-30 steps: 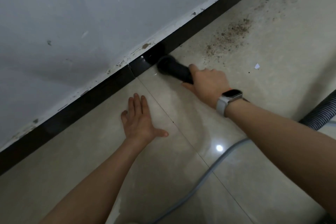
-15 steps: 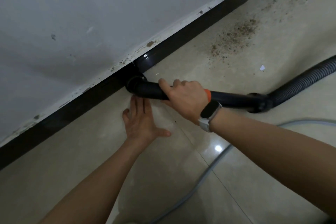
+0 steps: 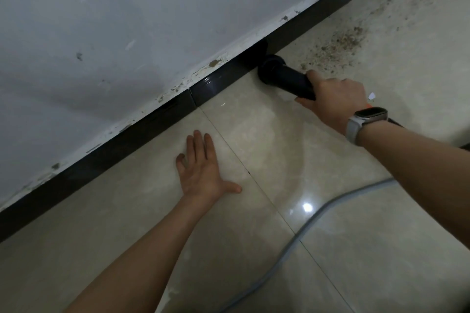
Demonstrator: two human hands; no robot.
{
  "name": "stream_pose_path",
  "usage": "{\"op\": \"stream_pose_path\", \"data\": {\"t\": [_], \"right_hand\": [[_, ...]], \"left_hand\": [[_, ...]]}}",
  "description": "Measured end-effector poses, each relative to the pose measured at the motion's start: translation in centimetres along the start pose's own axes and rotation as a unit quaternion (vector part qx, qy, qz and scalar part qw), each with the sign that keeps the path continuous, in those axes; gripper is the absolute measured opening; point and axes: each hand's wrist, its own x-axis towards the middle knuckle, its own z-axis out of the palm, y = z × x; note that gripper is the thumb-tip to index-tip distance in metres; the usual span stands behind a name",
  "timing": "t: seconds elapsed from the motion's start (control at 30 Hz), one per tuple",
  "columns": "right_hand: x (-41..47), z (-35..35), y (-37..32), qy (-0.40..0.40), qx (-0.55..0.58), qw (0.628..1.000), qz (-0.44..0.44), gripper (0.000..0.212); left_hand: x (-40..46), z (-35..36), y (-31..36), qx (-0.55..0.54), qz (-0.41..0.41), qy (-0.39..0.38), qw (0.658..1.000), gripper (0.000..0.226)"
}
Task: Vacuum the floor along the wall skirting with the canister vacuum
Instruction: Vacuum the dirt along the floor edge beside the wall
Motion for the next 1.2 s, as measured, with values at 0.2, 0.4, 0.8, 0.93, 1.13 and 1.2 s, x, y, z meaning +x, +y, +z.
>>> {"op": "stream_pose_path", "data": {"t": [0.2,0.4,0.8,0.93,1.13,1.2], "right_hand": [[-2.4,-0.1,-7.3,-0.018,-0.011,0.985,-0.173,0.045],[-1.4,-0.3,-7.3,-0.02,-0.023,0.991,-0.131,0.047],[-6.1,0.5,-0.7,-0.056,0.004,0.996,-0.072,0.051],[-9.9,0.8,-4.0,-0.086,-0.016,0.984,-0.158,0.051],[-13.8,1.4,-2.3,-0.115,-0.02,0.974,-0.196,0.05],[-15.5,1.8,-0.9,-0.137,-0.018,0.97,-0.201,0.05]], "left_hand": [[0.0,0.0,0.3,0.004,-0.013,0.0,1.0,0.139],[0.1,-0.1,0.5,0.003,-0.022,-0.021,1.0,0.139],[0.0,-0.3,0.7,-0.012,-0.023,-0.013,1.0,0.139],[-0.2,0.0,0.4,-0.018,-0.019,0.01,1.0,0.138],[-0.4,-0.1,0.6,-0.022,-0.026,0.012,0.999,0.138],[-0.7,-0.1,0.9,-0.026,-0.031,0.008,0.999,0.134]]}}
